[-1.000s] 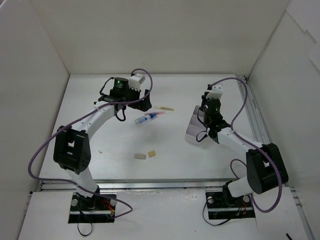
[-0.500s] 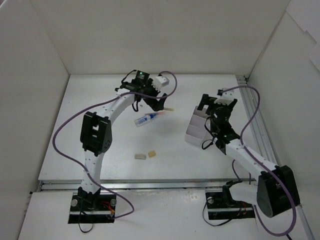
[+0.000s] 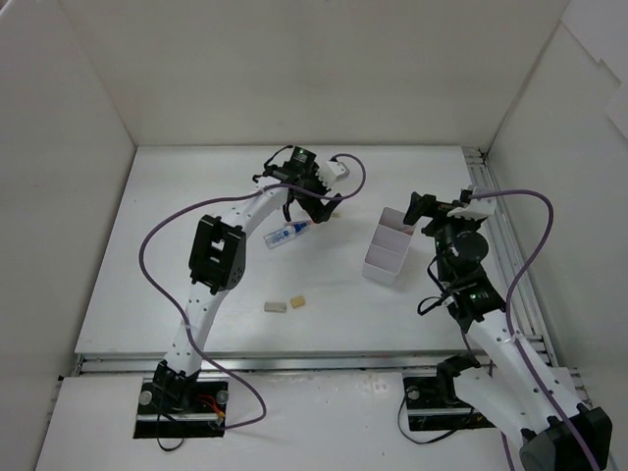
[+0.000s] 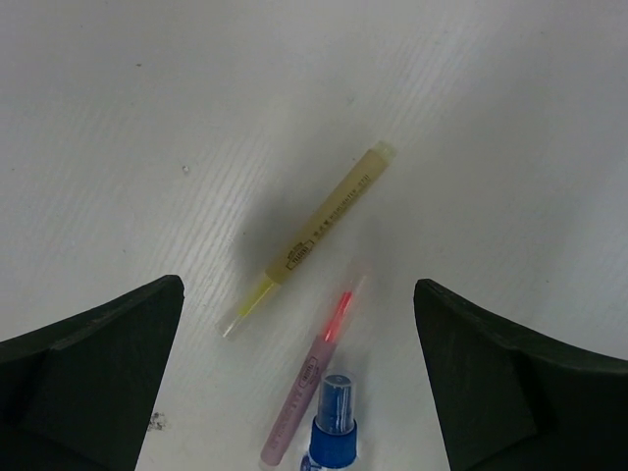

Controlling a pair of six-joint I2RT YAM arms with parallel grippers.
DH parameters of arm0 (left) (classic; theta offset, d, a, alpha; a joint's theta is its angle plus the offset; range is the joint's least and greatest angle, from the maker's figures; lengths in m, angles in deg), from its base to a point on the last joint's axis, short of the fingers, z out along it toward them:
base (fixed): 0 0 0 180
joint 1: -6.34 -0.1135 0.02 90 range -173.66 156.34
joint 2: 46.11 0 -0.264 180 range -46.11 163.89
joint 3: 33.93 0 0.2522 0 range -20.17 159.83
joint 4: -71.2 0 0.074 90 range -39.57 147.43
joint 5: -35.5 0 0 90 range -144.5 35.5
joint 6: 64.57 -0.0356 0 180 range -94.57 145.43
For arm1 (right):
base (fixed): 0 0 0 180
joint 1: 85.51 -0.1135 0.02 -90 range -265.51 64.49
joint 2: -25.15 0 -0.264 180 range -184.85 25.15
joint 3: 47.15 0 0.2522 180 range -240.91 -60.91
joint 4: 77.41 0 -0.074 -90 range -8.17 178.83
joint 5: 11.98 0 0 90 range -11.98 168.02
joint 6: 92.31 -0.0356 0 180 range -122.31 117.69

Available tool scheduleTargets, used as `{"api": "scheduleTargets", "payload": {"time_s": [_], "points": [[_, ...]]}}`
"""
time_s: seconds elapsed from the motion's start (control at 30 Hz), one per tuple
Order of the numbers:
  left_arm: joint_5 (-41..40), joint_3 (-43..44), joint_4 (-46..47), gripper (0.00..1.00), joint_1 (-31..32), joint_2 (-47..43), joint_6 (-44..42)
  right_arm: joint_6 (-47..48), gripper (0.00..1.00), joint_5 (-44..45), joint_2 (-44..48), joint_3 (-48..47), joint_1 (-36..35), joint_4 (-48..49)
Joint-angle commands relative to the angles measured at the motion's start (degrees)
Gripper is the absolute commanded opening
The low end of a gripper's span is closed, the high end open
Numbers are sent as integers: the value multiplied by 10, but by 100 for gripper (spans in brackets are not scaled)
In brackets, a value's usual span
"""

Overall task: Sort the stationery into containers
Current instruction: Pick up the pen from the center of the board.

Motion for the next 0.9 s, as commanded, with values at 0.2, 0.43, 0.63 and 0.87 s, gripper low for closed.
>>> {"api": "scheduleTargets", "payload": {"time_s": [0.2,0.43,0.63,0.87], "points": [[-73,98,7,98,36,50,-28,-7,98,2,38,-12,6,-48],[-75,122,8,94,36,60,-3,-15,98,-7,55,-7,6,-55],[-61,136,-3,82,36,68,-9,-13,98,1,83,-1,7,-67],[9,159,-48,78,30,78,8,-13,98,30,131,8,6,-84]]}}
